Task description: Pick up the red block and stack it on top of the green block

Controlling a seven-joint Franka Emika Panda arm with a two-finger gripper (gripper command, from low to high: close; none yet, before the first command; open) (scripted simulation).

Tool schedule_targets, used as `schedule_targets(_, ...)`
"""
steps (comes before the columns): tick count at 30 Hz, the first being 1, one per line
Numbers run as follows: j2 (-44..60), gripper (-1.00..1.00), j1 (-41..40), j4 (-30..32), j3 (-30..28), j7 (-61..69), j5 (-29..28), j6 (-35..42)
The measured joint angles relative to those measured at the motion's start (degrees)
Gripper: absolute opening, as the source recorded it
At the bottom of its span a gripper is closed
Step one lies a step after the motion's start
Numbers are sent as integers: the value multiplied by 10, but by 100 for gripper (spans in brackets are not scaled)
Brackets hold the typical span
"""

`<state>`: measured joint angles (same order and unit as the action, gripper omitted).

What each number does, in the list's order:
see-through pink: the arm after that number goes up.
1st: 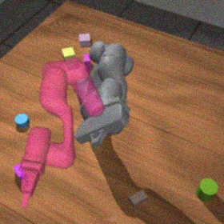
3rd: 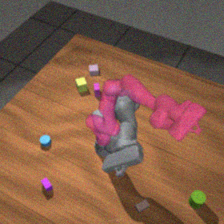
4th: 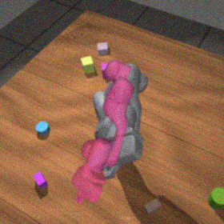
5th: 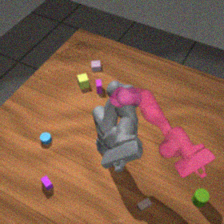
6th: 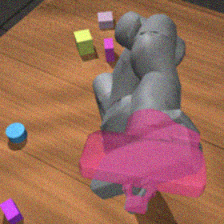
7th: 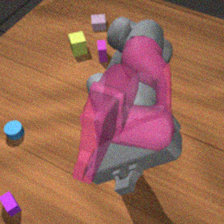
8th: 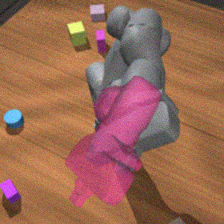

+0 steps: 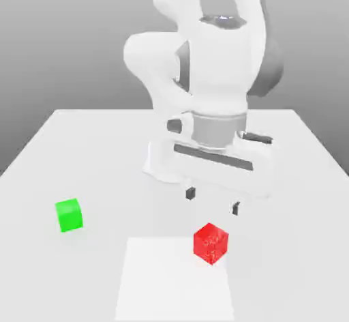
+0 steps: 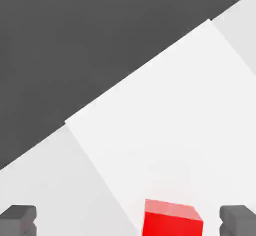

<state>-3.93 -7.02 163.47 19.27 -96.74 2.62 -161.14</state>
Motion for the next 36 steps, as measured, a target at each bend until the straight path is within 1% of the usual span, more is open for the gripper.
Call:
schedule_targets(3,65,0,3,0,-17,-59,-61,-51)
schedule_targets(7,145,0,60,-12,-98,-131,-159,-115)
schedule_targets(8,157,-100,76,-13,-116,-136,-165,-126)
schedule_targets(13,158,-100,76,-13,-116,-137,-166,-128)
schedule_targets(14,164,-100,83,-14,-124,-141,-172,-133)
schedule_targets(15,157,-100,78,-13,-117,-136,-165,-127)
schedule_targets(17,127,-100,59,-8,-89,-109,-128,-103)
schedule_targets(19,89,-100,52,-2,-69,-74,-79,-72)
schedule_targets(22,31,-100,63,7,-64,-33,-22,-24)
schedule_targets(23,15,-100,62,10,-69,-30,-13,-11)
schedule_targets(25,-4,-100,22,14,-88,-55,-13,5)
schedule_targets(36,-73,-100,-214,30,-220,-270,-55,57)
